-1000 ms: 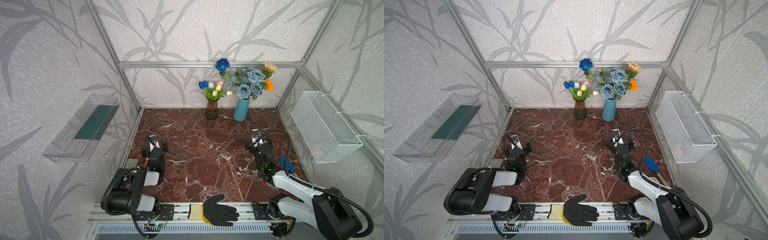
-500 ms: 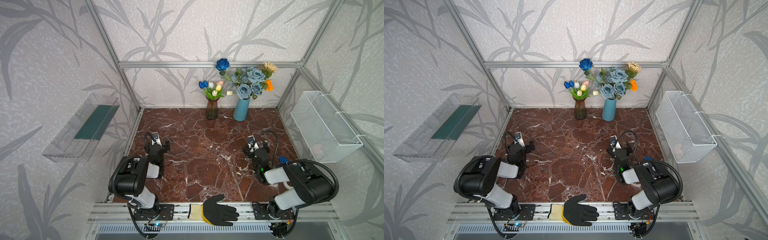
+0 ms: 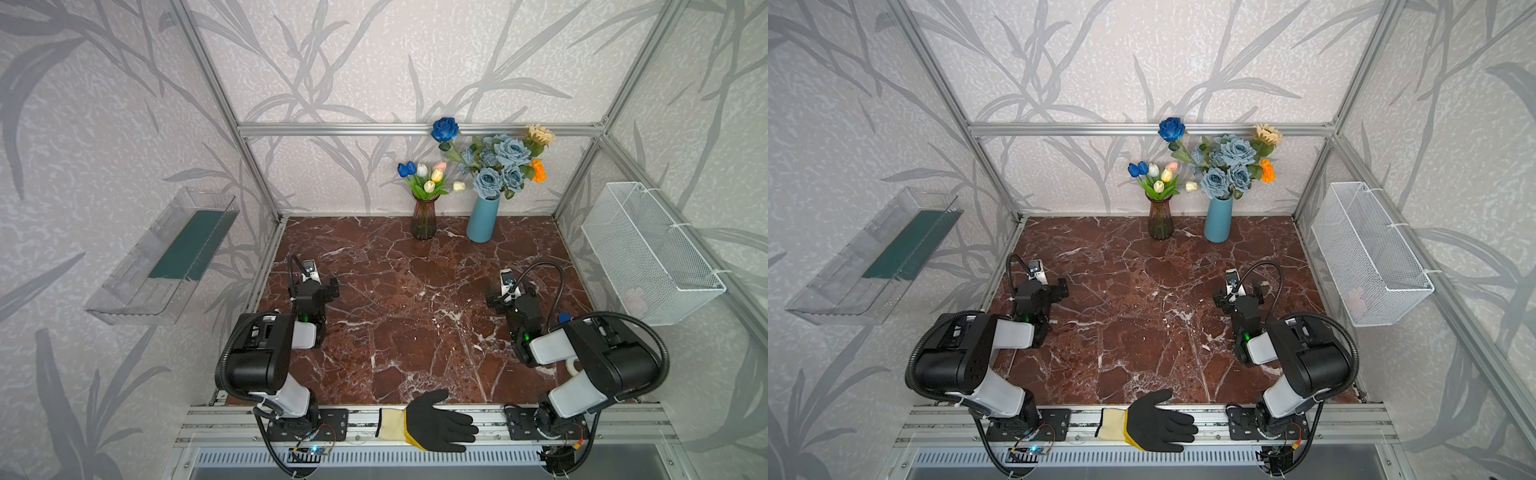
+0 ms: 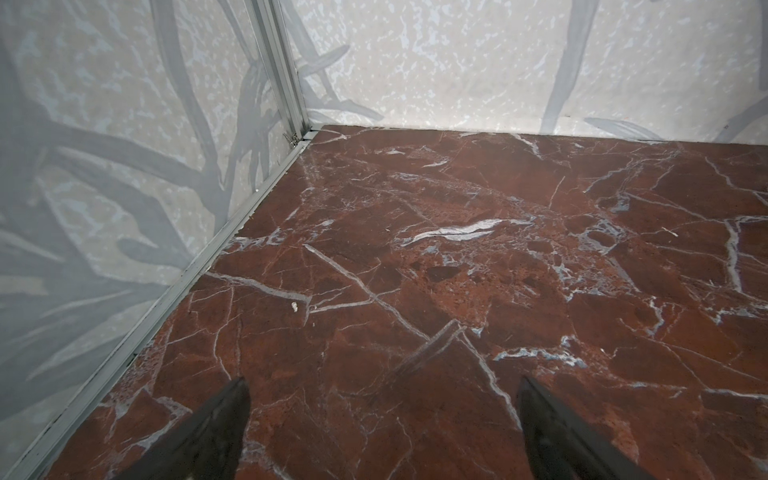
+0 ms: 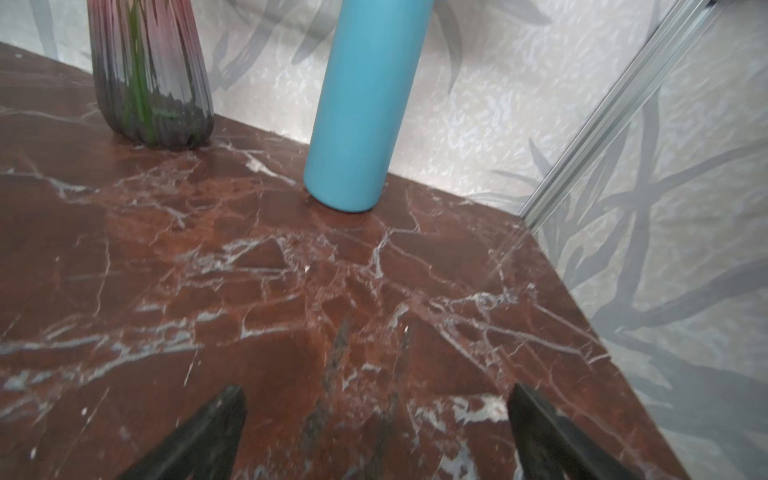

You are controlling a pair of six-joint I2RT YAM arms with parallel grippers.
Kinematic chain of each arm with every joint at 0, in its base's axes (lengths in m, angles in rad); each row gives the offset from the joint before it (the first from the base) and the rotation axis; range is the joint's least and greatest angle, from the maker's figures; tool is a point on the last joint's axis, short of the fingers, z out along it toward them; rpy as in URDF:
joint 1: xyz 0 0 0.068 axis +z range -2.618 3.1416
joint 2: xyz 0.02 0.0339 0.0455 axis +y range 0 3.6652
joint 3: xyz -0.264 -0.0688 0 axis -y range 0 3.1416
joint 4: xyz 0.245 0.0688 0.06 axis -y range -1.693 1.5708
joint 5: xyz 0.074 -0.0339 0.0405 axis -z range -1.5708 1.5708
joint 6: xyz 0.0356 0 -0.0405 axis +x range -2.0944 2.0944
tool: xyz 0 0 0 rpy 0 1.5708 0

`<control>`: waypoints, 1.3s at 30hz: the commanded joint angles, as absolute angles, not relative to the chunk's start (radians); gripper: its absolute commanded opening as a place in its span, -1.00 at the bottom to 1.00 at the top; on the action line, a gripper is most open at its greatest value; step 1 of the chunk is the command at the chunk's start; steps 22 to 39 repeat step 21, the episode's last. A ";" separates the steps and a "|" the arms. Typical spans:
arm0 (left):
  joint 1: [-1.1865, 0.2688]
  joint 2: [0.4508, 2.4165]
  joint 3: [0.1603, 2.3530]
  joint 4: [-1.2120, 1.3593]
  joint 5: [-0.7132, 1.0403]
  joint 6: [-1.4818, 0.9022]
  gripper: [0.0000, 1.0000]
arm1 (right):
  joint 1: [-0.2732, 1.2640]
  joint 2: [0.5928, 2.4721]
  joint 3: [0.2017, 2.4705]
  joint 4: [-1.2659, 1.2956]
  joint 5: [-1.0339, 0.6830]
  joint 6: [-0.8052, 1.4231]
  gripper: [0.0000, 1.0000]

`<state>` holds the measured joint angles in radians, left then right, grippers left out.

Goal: Arrange the flowers into the vase

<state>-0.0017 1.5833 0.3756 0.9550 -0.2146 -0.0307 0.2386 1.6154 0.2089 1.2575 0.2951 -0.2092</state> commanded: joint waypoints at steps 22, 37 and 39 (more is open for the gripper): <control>0.000 1.568 0.377 0.950 -0.211 -0.041 0.99 | 0.133 1.592 0.360 1.018 0.186 -0.062 0.98; 0.000 1.568 0.377 0.950 -0.211 -0.041 0.99 | 0.133 1.592 0.360 1.018 0.186 -0.062 0.98; 0.000 1.568 0.377 0.950 -0.211 -0.041 0.99 | 0.133 1.592 0.360 1.018 0.186 -0.062 0.98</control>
